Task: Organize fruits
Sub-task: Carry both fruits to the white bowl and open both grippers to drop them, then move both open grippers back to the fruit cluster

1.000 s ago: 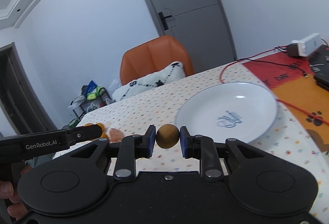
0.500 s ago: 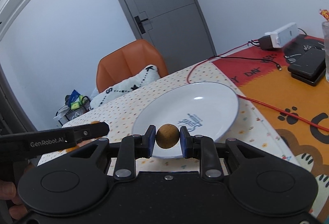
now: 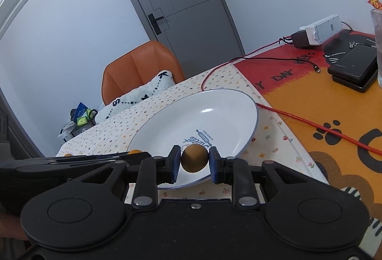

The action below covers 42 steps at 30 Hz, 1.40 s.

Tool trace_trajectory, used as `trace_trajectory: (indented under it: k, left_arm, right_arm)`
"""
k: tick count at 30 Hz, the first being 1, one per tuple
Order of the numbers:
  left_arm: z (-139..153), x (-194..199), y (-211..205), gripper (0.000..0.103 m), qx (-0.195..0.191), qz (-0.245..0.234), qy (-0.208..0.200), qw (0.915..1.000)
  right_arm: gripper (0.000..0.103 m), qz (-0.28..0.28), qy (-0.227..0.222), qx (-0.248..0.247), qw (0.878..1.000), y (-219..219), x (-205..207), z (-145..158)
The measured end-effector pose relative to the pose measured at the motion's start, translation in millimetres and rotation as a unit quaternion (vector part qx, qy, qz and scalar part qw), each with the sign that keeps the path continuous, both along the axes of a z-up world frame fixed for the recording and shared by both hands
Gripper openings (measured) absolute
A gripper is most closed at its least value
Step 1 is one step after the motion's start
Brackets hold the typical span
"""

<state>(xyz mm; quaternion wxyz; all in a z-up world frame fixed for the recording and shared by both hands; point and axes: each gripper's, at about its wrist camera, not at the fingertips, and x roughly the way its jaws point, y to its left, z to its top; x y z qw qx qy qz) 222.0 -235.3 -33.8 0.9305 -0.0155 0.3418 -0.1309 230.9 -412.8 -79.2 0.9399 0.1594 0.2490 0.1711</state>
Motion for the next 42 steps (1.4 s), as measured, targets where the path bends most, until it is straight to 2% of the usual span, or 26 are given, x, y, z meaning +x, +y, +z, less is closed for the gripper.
trace_trajectory:
  k: [5, 7, 11, 15, 16, 21, 25, 30, 35, 42]
  left_arm:
    - [-1.1, -0.4, 1.2, 0.026, 0.004, 0.016, 0.001, 0.9999]
    - [0.8, -2.5, 6.4, 0.026, -0.006, 0.020, 0.001, 0.9998]
    - [6.7, -11.3, 17.7, 0.028, -0.014, 0.028, -0.002, 0.9995]
    - [12.1, -23.8, 30.5, 0.047, -0.023, 0.038, -0.008, 0.9990]
    - [13.5, -27.1, 33.7, 0.054, -0.024, 0.039, -0.010, 0.9989]
    - [22.7, -43.3, 51.7, 0.071, -0.025, 0.048, -0.023, 0.9983]
    - [31.1, -54.4, 71.4, 0.081, -0.029, 0.065, -0.033, 0.9969]
    - [38.7, -68.5, 100.2, 0.085, -0.039, 0.078, -0.036, 0.9956]
    - [46.5, -84.9, 125.5, 0.088, -0.028, 0.099, -0.049, 0.9935]
    - [55.3, -102.6, 160.0, 0.090, -0.026, 0.120, -0.060, 0.9906]
  right_arm:
    - [0.026, 0.000, 0.001, -0.004, 1.000, 2.5, 3.5, -0.7]
    - [0.029, -0.004, 0.002, -0.005, 1.000, 3.6, 3.8, -0.6]
    - [0.029, -0.009, -0.001, -0.010, 1.000, 5.7, -1.2, 2.5]
    - [0.034, -0.011, -0.002, -0.012, 1.000, 10.3, -10.9, 5.6]
    - [0.038, -0.011, -0.002, -0.013, 1.000, 12.0, -13.5, 5.7]
    - [0.052, -0.009, -0.004, -0.014, 1.000, 21.7, -25.8, 8.7]
    - [0.074, -0.011, -0.017, -0.020, 1.000, 32.5, -36.0, 15.8]
    - [0.088, -0.005, -0.025, -0.029, 0.999, 48.8, -46.3, 24.4]
    - [0.101, -0.002, -0.028, -0.040, 0.999, 64.2, -54.5, 30.3]
    - [0.103, -0.003, -0.027, -0.040, 0.999, 81.9, -61.8, 36.9]
